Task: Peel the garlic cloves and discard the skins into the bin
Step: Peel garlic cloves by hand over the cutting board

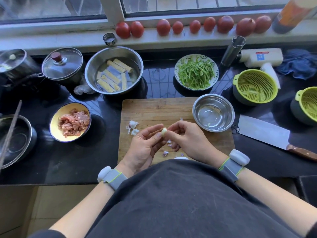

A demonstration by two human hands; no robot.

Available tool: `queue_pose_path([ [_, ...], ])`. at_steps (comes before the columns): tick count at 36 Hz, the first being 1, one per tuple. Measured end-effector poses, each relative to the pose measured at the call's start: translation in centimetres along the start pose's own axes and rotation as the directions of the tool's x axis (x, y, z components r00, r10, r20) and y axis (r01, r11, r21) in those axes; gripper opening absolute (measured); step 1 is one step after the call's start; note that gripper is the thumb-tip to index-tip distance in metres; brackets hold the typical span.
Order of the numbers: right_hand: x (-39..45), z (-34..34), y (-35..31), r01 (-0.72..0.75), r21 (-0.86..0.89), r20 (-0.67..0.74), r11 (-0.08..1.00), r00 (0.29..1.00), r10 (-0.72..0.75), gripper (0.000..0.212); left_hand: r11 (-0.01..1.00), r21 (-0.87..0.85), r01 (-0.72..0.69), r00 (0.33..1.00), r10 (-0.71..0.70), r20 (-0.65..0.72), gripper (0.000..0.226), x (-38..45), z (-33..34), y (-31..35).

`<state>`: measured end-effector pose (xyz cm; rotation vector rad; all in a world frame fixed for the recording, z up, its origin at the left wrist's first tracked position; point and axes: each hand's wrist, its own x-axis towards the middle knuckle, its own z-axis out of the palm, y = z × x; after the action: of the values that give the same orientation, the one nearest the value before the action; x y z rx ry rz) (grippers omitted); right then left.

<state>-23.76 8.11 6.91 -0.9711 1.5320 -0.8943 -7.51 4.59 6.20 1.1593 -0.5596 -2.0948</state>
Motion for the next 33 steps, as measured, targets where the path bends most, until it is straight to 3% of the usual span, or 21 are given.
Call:
queue_pose_path([
  [3, 0.1, -0.1, 0.0, 0.035, -0.11, -0.033, 0.993, 0.999, -0.038, 0.01, 0.986, 0.151, -0.069, 0.997, 0.071, -0.012, 0.023, 0.2, -0.1, -0.3],
  [7, 0.2, -0.4, 0.3, 0.098, -0.303, -0.041, 0.948, 0.992, -0.116, 0.02, 0.873, 0.441, -0.208, 0.973, 0.23, 0.003, 0.016, 0.3, -0.3, -0.5],
  [13, 0.6, -0.6, 1.4, 0.223, -0.513, 0.037, 0.829, 0.97, -0.239, 0.012, 0.763, 0.585, -0.274, 0.956, 0.282, 0.08, 0.016, 0.3, -0.6, -0.4],
  [17, 0.6, -0.3, 1.2, 0.125, -0.374, -0.016, 0.919, 0.99, -0.141, 0.019, 0.753, 0.596, -0.279, 0.953, 0.291, 0.079, 0.016, 0.5, -0.6, -0.5],
  [21, 1.2, -0.8, 1.1, -0.02, -0.203, -0.17, 0.979, 0.985, -0.015, 0.027, 0.854, 0.467, -0.231, 0.969, 0.245, 0.03, 0.018, 0.4, -0.5, -0.4],
  [23, 1.4, -1.0, 1.4, -0.032, -0.238, -0.208, 0.971, 0.978, -0.019, 0.038, 0.91, 0.368, -0.194, 0.979, 0.202, 0.015, 0.021, 0.3, -0.5, -0.4],
  [26, 1.3, -1.1, 2.6, -0.097, -0.421, -0.201, 0.902, 0.98, 0.012, 0.053, 0.949, 0.284, -0.14, 0.989, 0.145, 0.004, 0.026, 0.3, -0.6, -0.5],
  [28, 1.4, -1.2, 3.4, -0.136, -0.528, -0.162, 0.838, 0.985, 0.058, 0.036, 0.952, 0.279, -0.129, 0.991, 0.133, 0.004, 0.029, 0.3, -0.7, -0.6],
  [29, 1.4, -1.2, 3.8, -0.155, -0.542, -0.127, 0.826, 0.987, 0.102, 0.017, 0.949, 0.288, -0.129, 0.991, 0.134, 0.003, 0.03, 0.3, -0.7, -0.6],
  [31, 1.3, -1.2, 3.5, -0.179, -0.532, -0.078, 0.827, 0.984, 0.163, 0.047, 0.933, 0.329, -0.142, 0.989, 0.15, 0.002, 0.031, 0.3, -0.8, -0.6],
  [32, 1.2, -1.1, 3.0, -0.189, -0.491, -0.081, 0.851, 0.982, 0.172, 0.049, 0.919, 0.361, -0.155, 0.986, 0.165, 0.005, 0.031, 0.4, -0.8, -0.7],
  [33, 1.1, -1.0, 2.7, -0.174, -0.422, -0.087, 0.89, 0.985, 0.152, 0.038, 0.903, 0.394, -0.171, 0.983, 0.183, 0.008, 0.03, 0.4, -0.9, -0.7],
])
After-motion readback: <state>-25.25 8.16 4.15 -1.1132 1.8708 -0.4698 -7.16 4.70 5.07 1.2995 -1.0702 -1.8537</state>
